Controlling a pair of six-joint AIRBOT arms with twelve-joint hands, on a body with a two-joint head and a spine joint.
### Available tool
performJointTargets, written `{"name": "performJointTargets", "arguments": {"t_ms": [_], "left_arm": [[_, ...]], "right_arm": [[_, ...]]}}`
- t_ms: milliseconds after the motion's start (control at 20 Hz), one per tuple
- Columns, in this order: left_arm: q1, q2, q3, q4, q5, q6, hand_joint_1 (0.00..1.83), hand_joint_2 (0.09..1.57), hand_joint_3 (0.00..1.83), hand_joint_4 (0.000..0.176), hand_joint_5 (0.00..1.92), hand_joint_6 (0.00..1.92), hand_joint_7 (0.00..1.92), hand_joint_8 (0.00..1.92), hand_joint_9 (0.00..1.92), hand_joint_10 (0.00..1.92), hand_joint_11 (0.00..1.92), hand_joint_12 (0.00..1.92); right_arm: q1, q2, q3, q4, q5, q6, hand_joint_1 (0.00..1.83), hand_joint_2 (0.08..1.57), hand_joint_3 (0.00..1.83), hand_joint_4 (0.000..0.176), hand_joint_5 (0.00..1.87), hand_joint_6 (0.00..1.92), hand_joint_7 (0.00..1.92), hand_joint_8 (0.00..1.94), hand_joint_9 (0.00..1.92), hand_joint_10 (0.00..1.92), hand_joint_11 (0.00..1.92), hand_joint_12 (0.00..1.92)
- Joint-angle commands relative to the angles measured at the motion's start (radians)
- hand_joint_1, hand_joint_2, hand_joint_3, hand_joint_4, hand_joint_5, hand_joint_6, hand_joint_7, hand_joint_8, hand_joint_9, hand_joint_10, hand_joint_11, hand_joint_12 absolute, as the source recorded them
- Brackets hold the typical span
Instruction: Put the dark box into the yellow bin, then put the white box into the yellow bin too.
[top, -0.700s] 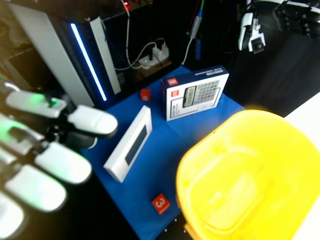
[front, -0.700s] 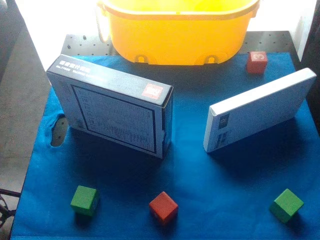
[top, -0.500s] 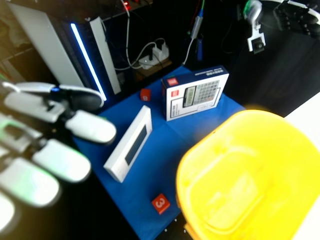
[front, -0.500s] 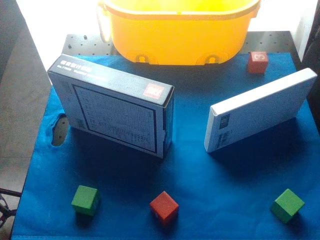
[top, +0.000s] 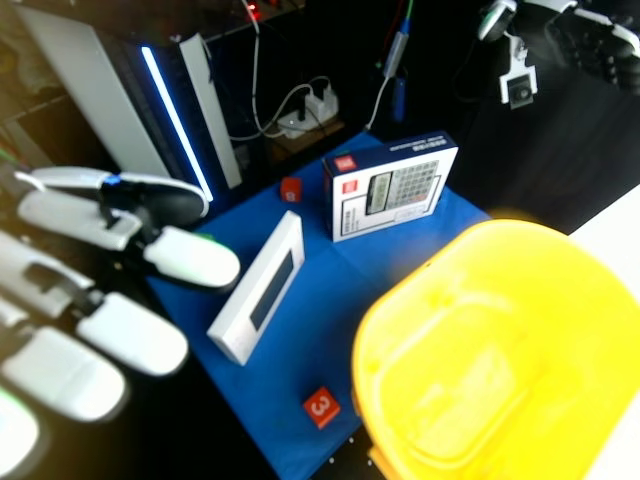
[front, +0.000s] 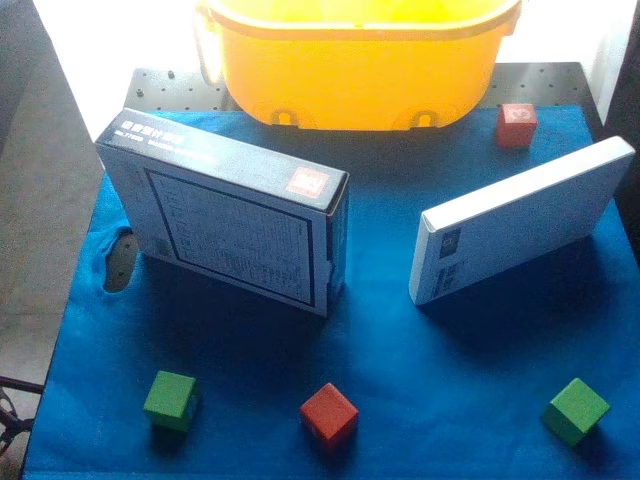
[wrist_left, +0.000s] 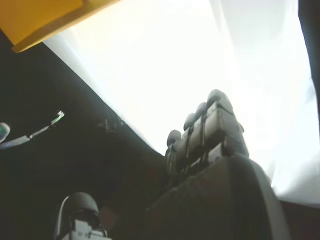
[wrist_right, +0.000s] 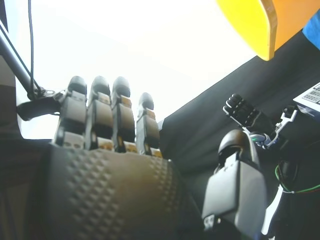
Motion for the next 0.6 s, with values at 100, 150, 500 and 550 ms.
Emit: {"name": "performJointTargets", "arguments": {"t_ms": [100,150,500,550], "left_arm": [[-0.107,-0.008,-0.014,0.136,-0.029,-0.047,0.3,0.74,0.0,0.078,0.0,0.0,0.0,0.0,0.0,0.0,0.0,0.0],[-0.113,-0.011,-0.02,0.165,-0.022,-0.053,0.35,0.72,0.0,0.067,0.0,0.0,0.0,0.0,0.0,0.0,0.0,0.0],[-0.172,-0.036,-0.031,0.395,0.072,-0.146,0.26,0.76,0.01,0.115,0.0,0.0,0.0,0.0,0.0,0.0,0.0,0.0],[-0.176,-0.037,-0.031,0.423,0.085,-0.16,0.34,0.73,0.0,0.1,0.0,0.0,0.0,0.0,0.0,0.0,0.0,0.0]], "right_arm": [[0.016,0.003,0.003,0.005,0.111,0.002,0.17,0.99,0.01,0.112,0.26,0.01,0.27,0.0,0.14,0.0,0.0,0.0],[0.016,0.003,0.002,0.004,0.11,0.002,0.17,1.01,0.02,0.108,0.26,0.01,0.27,0.0,0.15,0.0,0.01,0.0],[0.016,0.003,0.001,-0.005,0.096,0.002,0.23,1.06,0.02,0.132,0.2,0.0,0.22,0.0,0.09,0.0,0.01,0.01],[0.016,0.003,0.001,-0.005,0.096,0.002,0.24,1.06,0.01,0.167,0.18,0.0,0.22,0.0,0.08,0.0,0.01,0.0]]}}
